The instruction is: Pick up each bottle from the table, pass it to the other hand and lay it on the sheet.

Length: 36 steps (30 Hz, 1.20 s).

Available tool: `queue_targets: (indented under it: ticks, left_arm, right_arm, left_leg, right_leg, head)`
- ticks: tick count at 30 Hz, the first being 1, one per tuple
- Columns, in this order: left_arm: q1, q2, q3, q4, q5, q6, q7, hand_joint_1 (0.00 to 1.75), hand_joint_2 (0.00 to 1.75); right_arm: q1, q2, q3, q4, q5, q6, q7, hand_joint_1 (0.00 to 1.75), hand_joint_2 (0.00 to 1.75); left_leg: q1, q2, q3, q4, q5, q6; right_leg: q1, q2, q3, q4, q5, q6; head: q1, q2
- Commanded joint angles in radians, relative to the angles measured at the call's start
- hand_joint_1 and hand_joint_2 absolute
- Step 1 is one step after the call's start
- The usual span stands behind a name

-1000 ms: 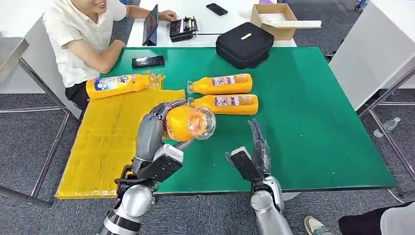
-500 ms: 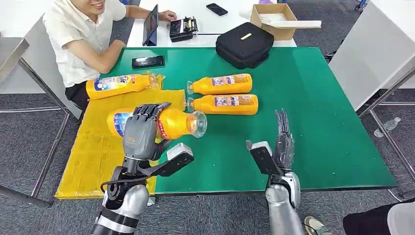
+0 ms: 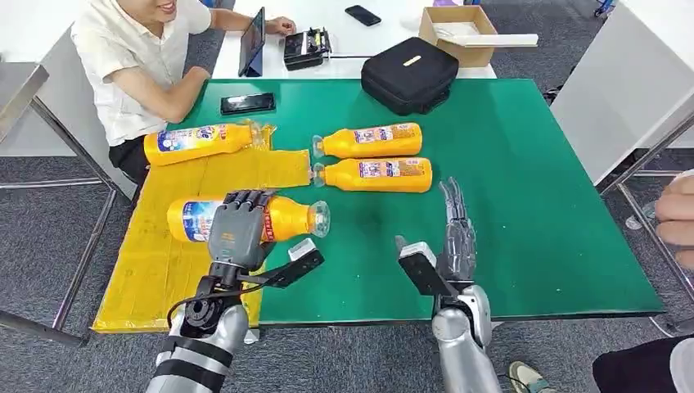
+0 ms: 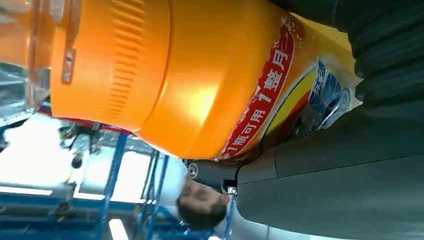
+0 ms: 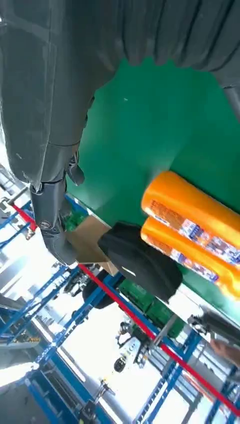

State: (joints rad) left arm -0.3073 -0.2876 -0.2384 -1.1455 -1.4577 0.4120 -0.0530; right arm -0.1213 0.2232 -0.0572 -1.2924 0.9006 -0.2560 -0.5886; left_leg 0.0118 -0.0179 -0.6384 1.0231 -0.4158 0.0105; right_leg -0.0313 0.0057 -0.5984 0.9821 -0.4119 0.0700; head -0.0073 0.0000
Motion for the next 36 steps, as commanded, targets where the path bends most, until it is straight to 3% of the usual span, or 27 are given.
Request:
queue_targets:
  ticks: [1,8,13,22,27,28,30,31,32,33,34,36]
  left_arm:
    - [-0.092,0.045,0.116,0.197,-0.069,-0.002,0.043,1.75,1.75]
    - [-0.093,0.038,0.138,0.205,-0.098,-0.019,0.061,1.75,1.75]
    - [-0.140,0.057,0.181,0.357,-0.109,-0.058,0.108,1.75,1.75]
    - [-0.196,0.050,0.322,0.473,-0.083,-0.089,0.070,1.75,1.75]
    - [-0.193,0.054,0.330,0.502,-0.092,-0.103,0.052,1.69,1.75]
    - [-0.190,0.058,0.332,0.507,-0.094,-0.095,0.051,1.55,1.75]
    - [-0.190,0.058,0.348,0.522,-0.085,-0.093,0.049,1.54,1.75]
    - [-0.188,0.060,0.344,0.526,-0.091,-0.093,0.045,1.43,1.75]
    - [-0.186,0.061,0.340,0.533,-0.096,-0.093,0.041,0.68,1.75]
    - [-0.191,0.064,0.335,0.548,-0.099,-0.103,0.025,0.10,1.75]
    - [-0.193,0.067,0.325,0.559,-0.106,-0.111,0.011,0.00,1.75]
    - [-0.194,0.066,0.328,0.565,-0.101,-0.115,0.009,0.00,1.75]
  right_arm:
    - [-0.013,-0.041,0.056,0.063,-0.016,-0.007,-0.011,0.00,1.75]
    - [-0.009,-0.041,0.055,0.051,-0.023,-0.010,-0.011,0.00,1.75]
    - [-0.007,-0.038,0.049,0.072,-0.035,-0.003,-0.016,0.00,1.75]
    - [-0.014,-0.033,0.047,0.117,-0.067,-0.009,-0.051,0.00,1.75]
    - [-0.008,-0.031,0.051,0.124,-0.080,-0.008,-0.063,0.00,1.75]
    - [-0.007,-0.030,0.050,0.126,-0.084,-0.010,-0.066,0.00,1.75]
    - [-0.003,-0.027,0.051,0.126,-0.086,-0.008,-0.070,0.00,1.75]
    - [-0.003,-0.027,0.052,0.124,-0.086,-0.007,-0.070,0.00,1.75]
    - [-0.005,-0.027,0.054,0.124,-0.086,-0.007,-0.071,0.00,1.75]
    - [-0.010,-0.030,0.057,0.128,-0.086,-0.005,-0.074,0.00,1.75]
    - [-0.015,-0.032,0.057,0.133,-0.089,-0.006,-0.079,0.00,1.75]
    - [-0.017,-0.033,0.056,0.136,-0.090,-0.006,-0.079,0.00,1.75]
  left_leg:
    - [0.001,0.005,0.010,-0.002,-0.002,0.000]
    - [0.001,0.003,0.007,-0.001,-0.002,0.000]
    - [0.001,0.002,0.006,-0.002,-0.001,0.000]
    - [0.001,0.002,0.004,-0.001,-0.001,0.000]
    - [0.001,0.003,0.005,-0.001,-0.001,0.000]
    - [0.000,0.003,0.005,-0.001,-0.001,0.000]
    - [0.001,0.004,0.009,-0.002,-0.002,0.000]
    - [0.001,0.003,0.006,-0.001,-0.001,0.000]
    - [0.000,0.002,0.005,-0.001,-0.001,0.000]
    - [0.001,0.004,0.007,-0.002,-0.001,0.000]
    - [0.000,0.003,0.006,-0.002,-0.001,0.000]
    - [0.001,0.004,0.007,-0.001,-0.001,0.000]
  right_leg:
    - [0.003,0.002,0.009,-0.003,-0.001,-0.006]
    - [0.002,0.000,0.007,-0.002,-0.002,-0.005]
    - [0.001,0.000,0.006,-0.002,-0.001,-0.004]
    - [0.001,0.000,0.004,-0.001,-0.001,-0.003]
    - [0.001,0.001,0.006,-0.001,-0.001,-0.004]
    - [0.001,0.001,0.005,-0.001,-0.001,-0.003]
    - [0.002,0.002,0.008,-0.002,-0.001,-0.005]
    - [0.001,0.001,0.006,-0.002,-0.001,-0.004]
    - [0.001,0.001,0.005,-0.001,-0.001,-0.003]
    - [0.001,0.002,0.007,-0.002,-0.001,-0.005]
    - [0.001,0.002,0.006,-0.002,0.000,-0.003]
    - [0.001,0.002,0.006,-0.002,0.000,-0.004]
  head:
    - [0.000,0.000]
    - [0.000,0.000]
    - [0.000,0.000]
    - [0.000,0.000]
    - [0.000,0.000]
    - [0.000,0.000]
    - [0.000,0.000]
    - [0.000,0.000]
    - [0.000,0.000]
    - [0.000,0.000]
    - [0.000,0.000]
    - [0.000,0.000]
